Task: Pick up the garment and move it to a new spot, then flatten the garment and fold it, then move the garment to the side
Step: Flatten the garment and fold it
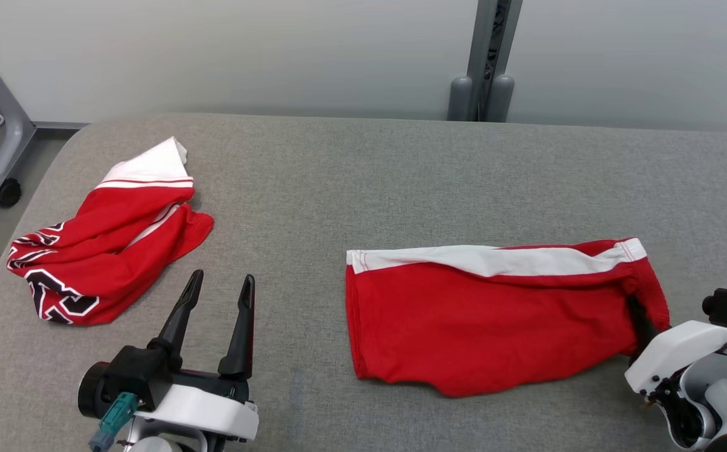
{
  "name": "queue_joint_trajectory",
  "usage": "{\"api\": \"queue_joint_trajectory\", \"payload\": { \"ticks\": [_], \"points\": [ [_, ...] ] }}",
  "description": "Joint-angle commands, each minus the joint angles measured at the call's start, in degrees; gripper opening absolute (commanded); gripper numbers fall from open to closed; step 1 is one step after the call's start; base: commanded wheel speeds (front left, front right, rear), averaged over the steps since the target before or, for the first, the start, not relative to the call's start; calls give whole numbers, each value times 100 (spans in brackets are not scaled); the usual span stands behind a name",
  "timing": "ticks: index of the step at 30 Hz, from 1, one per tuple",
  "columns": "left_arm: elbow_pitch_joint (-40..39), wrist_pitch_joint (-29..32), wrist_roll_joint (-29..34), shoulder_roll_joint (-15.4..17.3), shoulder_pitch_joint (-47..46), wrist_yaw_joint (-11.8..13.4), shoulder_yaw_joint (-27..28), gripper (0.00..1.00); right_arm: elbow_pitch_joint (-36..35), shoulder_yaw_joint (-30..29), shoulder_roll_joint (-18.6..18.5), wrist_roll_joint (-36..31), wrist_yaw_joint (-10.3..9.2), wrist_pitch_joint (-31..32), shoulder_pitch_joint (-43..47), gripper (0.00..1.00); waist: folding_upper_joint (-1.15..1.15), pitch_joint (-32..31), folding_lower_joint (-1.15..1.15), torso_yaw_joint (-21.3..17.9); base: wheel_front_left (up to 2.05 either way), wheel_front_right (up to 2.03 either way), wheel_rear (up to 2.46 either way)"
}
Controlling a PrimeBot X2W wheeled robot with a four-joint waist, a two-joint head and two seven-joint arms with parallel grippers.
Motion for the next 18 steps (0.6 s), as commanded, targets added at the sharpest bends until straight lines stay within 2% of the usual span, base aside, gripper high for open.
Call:
{"api": "queue_joint_trajectory", "payload": {
  "ticks": [1, 10, 18],
  "points": [
    [-4, -20, -25, 27, 64, -21, 19, 100, -21, 34, -107, -69, 1, -74, -66, 0, 0, -45, 0, -57, 0, 0, 0],
    [62, -20, -34, 4, 57, -48, 4, 100, -838, 412, 16, 36, 1, 277, -88, 0, 0, -172, 0, -109, 0, 0, 0],
    [127, -20, -93, -8, 37, -61, -44, 100, -1559, 613, 150, 94, 1, 653, -169, 0, 0, -182, 0, 220, 0, 0, 0]
  ]
}}
